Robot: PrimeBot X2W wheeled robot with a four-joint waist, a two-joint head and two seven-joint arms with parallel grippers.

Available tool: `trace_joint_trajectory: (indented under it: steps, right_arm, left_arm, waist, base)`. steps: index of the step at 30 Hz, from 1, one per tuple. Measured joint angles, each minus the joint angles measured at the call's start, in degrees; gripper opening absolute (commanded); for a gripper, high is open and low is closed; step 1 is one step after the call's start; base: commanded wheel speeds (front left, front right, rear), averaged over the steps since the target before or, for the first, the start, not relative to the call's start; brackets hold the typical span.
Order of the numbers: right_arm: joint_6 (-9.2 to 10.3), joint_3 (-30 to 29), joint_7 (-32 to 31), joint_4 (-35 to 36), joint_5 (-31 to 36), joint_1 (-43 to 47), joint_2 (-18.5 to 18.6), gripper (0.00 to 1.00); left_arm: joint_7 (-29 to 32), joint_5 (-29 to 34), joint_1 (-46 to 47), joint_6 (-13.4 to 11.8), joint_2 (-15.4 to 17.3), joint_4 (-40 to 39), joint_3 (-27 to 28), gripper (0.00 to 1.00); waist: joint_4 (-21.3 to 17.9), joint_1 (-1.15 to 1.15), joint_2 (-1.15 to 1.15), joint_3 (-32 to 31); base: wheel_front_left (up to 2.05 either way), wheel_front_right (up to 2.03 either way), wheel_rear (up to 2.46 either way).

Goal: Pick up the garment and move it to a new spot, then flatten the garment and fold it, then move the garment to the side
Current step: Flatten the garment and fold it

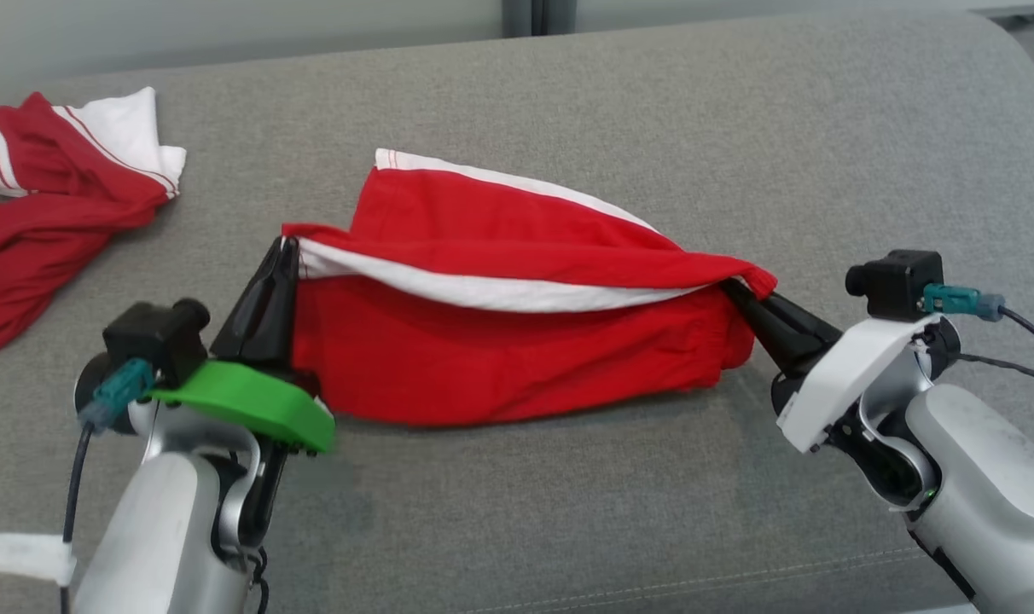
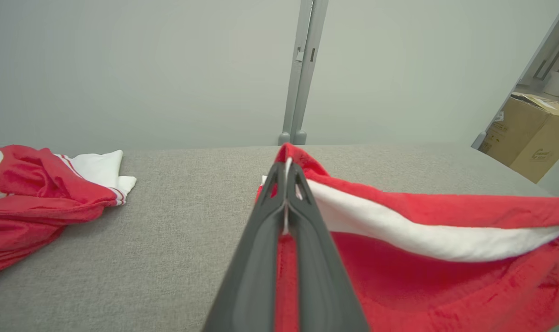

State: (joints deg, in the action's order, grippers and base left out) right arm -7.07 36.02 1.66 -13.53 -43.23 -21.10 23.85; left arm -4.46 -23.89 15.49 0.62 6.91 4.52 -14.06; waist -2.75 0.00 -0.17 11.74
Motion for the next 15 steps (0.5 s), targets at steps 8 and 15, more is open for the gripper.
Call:
trace_joint_trajectory:
  steps: [8, 15]
  right_arm:
    - [0.0, -0.13, -1.42, -4.5, -1.68, -4.99, -3.35, 0.0]
    - [0.0, 1.45, -1.99, -6.72, -1.71, -11.42, -7.05, 0.0]
  left_arm:
    - [3.19, 1.07, 10.63, -2.16, -0.56, 6.98, 0.56, 0.0]
    - [5.01, 3.26, 18.55, -3.18, -0.02, 12.82, 0.93, 0.0]
  waist:
    - [-2.81, 0.0, 0.0, 4.91]
    - [-5.66, 0.0, 0.0, 10.17]
  base:
    - [0.0, 0.0, 0.0]
    - [0.0, 0.0, 0.0]
